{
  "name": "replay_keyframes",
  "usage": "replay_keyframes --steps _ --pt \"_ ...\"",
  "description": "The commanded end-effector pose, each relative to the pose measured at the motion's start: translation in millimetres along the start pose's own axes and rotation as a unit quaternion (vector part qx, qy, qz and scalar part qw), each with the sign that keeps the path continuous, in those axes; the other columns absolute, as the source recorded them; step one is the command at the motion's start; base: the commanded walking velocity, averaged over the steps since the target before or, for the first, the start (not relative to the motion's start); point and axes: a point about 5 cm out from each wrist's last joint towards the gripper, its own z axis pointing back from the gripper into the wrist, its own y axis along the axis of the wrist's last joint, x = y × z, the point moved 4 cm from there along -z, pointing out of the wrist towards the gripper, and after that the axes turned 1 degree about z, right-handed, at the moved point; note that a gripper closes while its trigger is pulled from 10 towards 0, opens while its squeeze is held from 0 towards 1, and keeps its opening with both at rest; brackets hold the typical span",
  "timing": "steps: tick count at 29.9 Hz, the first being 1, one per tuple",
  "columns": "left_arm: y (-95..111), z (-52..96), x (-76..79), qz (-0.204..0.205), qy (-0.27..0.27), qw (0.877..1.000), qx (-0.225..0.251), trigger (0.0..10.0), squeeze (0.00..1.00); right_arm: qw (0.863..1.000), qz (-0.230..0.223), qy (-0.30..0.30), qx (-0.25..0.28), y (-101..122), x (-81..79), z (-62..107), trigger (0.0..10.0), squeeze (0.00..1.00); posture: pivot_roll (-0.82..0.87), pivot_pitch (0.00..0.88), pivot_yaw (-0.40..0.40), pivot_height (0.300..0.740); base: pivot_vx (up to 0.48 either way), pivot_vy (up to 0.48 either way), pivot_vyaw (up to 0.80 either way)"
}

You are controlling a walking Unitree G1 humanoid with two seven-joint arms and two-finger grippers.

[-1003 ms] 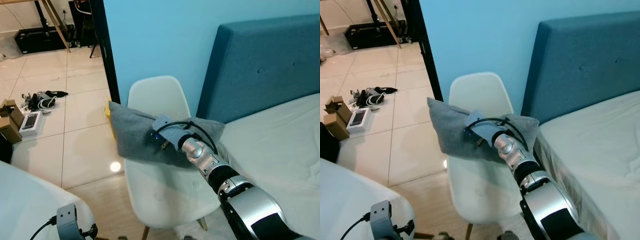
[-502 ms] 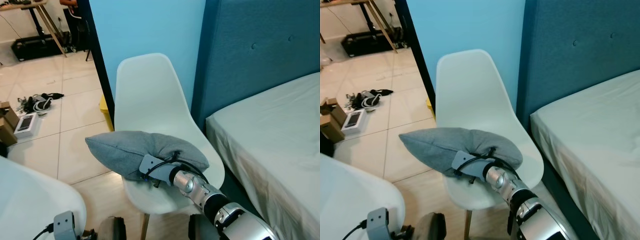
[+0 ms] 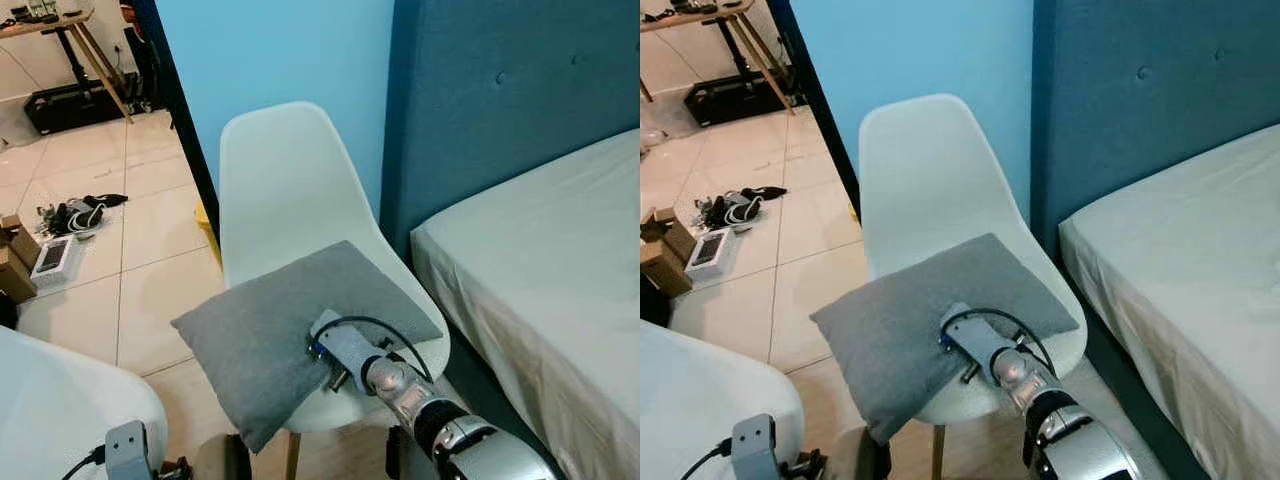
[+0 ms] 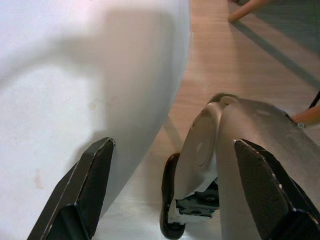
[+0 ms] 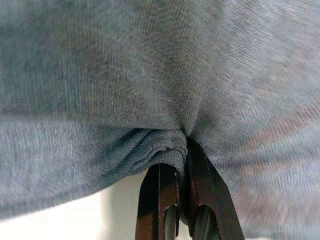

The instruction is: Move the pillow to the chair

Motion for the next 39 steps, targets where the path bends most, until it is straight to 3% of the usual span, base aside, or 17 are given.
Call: replay_keyframes --steps 1,4,5,6,7,17,21,23,24,26,27,28,29,32,34,35,39 --pt "-14.1 2.6 -3.5 0.001 0.005 0.999 -0.034 10.0 0.00 0.999 -0.027 -0.034 -0.019 -8.1 13.0 1.4 10.0 0.00 0.00 0.176 -0.001 0.566 0.000 0.000 0.00" --pt "-12.1 1.6 -1.0 0.004 0.002 0.999 -0.032 10.0 0.00 0.997 -0.046 -0.065 -0.008 -2.1 27.0 2.2 10.0 0.00 -0.01 0.172 -0.004 0.566 0.000 0.000 0.00" --pt "-11.7 0.9 1.8 0.004 -0.001 0.999 -0.033 10.0 0.00 0.993 -0.084 -0.079 0.008 5.0 34.5 2.6 10.0 0.37 -0.01 0.166 -0.004 0.566 0.000 0.000 0.00" --pt "-11.7 0.9 1.8 0.004 -0.001 0.999 -0.033 10.0 0.00 0.993 -0.084 -0.079 0.008 5.0 34.5 2.6 10.0 0.37 -0.01 0.166 -0.004 0.566 0.000 0.000 0.00" --pt "-11.8 0.8 2.7 0.003 -0.002 0.999 -0.034 10.0 0.00 0.992 -0.098 -0.079 0.012 7.5 35.6 2.5 10.0 1.00 -0.01 0.166 -0.004 0.566 0.000 0.000 0.00" --pt "-16.3 0.8 9.2 0.009 -0.011 0.999 -0.046 10.0 0.00 0.979 -0.197 -0.060 -0.002 6.4 46.7 3.7 10.0 1.00 -0.02 0.152 -0.004 0.566 0.000 0.000 0.00" --pt "-18.8 0.9 13.4 0.013 -0.022 0.998 -0.055 10.0 0.00 0.964 -0.265 0.011 0.001 9.9 47.9 5.8 10.0 1.00 -0.04 0.145 0.001 0.566 0.000 0.000 0.00" --pt "-18.8 0.9 13.4 0.013 -0.022 0.998 -0.055 10.0 0.00 0.964 -0.265 0.011 0.001 9.9 47.9 5.8 10.0 1.00 -0.04 0.145 0.001 0.566 0.000 0.000 0.00" --pt "-19.6 0.9 14.7 0.013 -0.024 0.998 -0.057 10.0 0.00 0.960 -0.278 0.034 0.012 14.1 48.9 7.0 10.0 1.00 -0.04 0.145 0.001 0.566 0.000 0.000 0.00" --pt "-19.6 0.5 17.6 0.012 -0.029 0.998 -0.059 10.0 0.00 0.931 -0.349 0.092 0.061 32.6 64.6 15.1 10.0 1.00 -0.06 0.144 0.009 0.566 0.000 0.000 0.00" --pt "-18.9 0.2 19.0 0.011 -0.031 0.998 -0.059 10.0 0.00 0.910 -0.387 0.121 0.094 43.9 75.2 21.9 10.0 0.00 -0.06 0.144 0.011 0.566 0.000 0.000 0.00" --pt "-18.9 0.2 19.0 0.011 -0.031 0.998 -0.059 10.0 0.00 0.910 -0.387 0.121 0.094 43.9 75.2 21.9 10.0 0.00 -0.06 0.144 0.011 0.566 0.000 0.000 0.00" --pt "-18.2 -0.2 20.0 0.011 -0.032 0.998 -0.059 10.0 0.00 0.891 -0.413 0.143 0.120 52.8 83.6 28.7 10.0 0.00 -0.06 0.143 0.014 0.566 0.000 0.000 0.00" --pt "-17.7 -0.5 20.3 0.011 -0.032 0.998 -0.058 10.0 0.00 0.882 -0.425 0.155 0.135 57.5 87.9 32.7 10.0 0.00 -0.07 0.142 0.015 0.566 0.000 0.000 0.00" --pt "-14.4 -2.2 22.8 0.010 -0.034 0.998 -0.059 10.0 0.00 0.852 -0.456 0.188 0.174 69.6 97.9 45.8 10.0 0.00 -0.07 0.139 0.020 0.576 0.000 0.000 0.00" --pt "-14.4 -2.2 22.8 0.010 -0.034 0.998 -0.059 10.0 0.00 0.852 -0.456 0.188 0.174 69.6 97.9 45.8 10.0 0.00 -0.07 0.139 0.020 0.576 0.000 0.000 0.00" --pt "-9.7 -4.6 26.8 0.001 -0.037 0.998 -0.059 10.0 0.00 0.824 -0.481 0.202 0.221 78.2 110.2 57.7 10.0 0.00 -0.07 0.131 0.025 0.590 0.000 0.000 0.00"
